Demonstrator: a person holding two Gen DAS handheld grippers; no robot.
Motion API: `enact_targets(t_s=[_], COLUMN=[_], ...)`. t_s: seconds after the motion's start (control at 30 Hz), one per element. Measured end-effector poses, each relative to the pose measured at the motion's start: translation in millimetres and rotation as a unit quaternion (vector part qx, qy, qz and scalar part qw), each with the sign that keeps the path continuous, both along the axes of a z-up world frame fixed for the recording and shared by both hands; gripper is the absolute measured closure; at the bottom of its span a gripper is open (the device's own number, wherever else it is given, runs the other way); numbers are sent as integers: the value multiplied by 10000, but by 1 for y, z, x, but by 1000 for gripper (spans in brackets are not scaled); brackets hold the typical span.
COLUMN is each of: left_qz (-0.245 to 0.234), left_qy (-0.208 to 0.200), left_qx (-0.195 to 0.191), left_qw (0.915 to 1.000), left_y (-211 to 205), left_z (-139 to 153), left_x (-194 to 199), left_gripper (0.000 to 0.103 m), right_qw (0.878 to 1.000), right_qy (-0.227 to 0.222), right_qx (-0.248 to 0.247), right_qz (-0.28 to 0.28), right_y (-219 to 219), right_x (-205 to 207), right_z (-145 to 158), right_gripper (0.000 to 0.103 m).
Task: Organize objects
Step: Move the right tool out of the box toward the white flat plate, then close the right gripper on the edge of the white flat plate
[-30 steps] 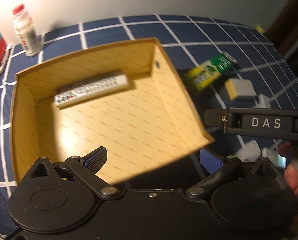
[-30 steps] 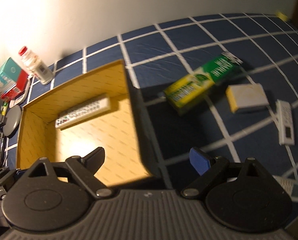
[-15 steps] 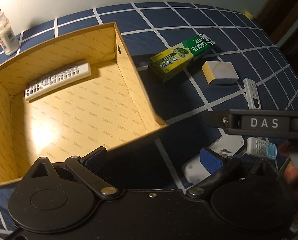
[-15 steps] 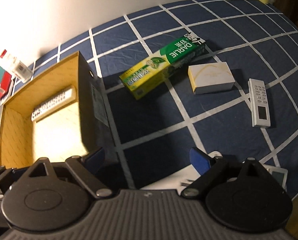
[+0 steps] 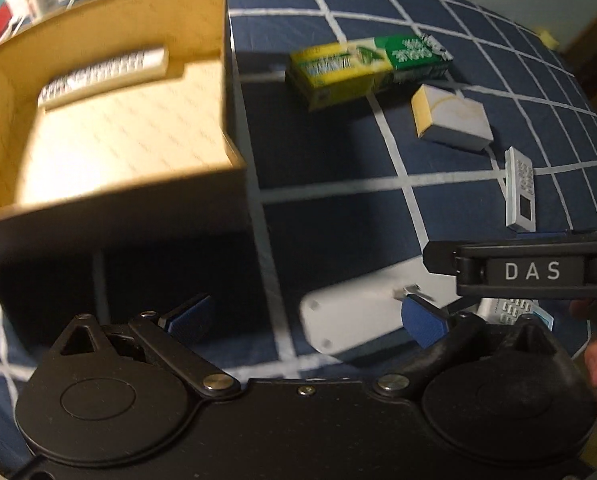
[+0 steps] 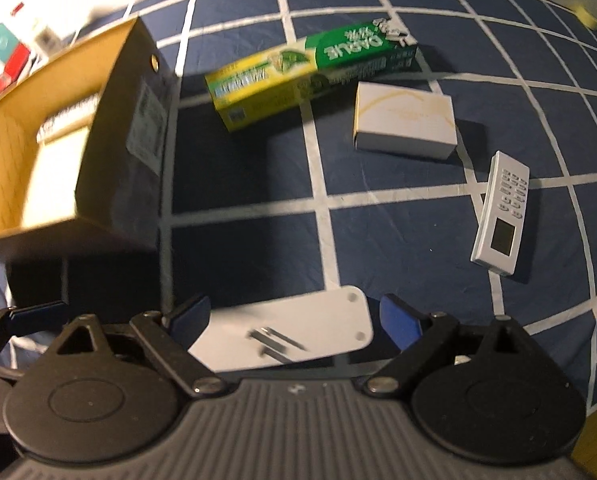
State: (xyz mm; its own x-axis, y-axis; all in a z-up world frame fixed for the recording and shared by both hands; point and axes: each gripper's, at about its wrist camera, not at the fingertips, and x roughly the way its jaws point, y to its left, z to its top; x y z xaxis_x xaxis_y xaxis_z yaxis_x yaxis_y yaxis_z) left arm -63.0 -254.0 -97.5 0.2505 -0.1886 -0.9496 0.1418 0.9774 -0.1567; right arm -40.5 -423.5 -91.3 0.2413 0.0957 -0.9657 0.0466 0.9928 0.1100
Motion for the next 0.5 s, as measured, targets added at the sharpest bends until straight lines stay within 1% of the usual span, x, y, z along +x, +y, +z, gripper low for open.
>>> enact_targets(t_s=[0.2,0.33,0.5], left_qz=[356,560,693], left_qy=[248,351,419], left_qx=[-96,-193,-244], left_qw=[9990,9976,9964], left_y=[-16,-21,-25], left_z=[-23,-36,-49], left_x=[-15,-18,-14], left_gripper=[1,1,0], right_qw=[9990,9980,9970], right_qy=[217,322,421], right_qx=[-21,-20,-68], right_qz=[402,546,646], right_y=[-8,-10,-9], right_x=[1,4,9], right_z=[-22,-34,-47], right_gripper=[12,12,12])
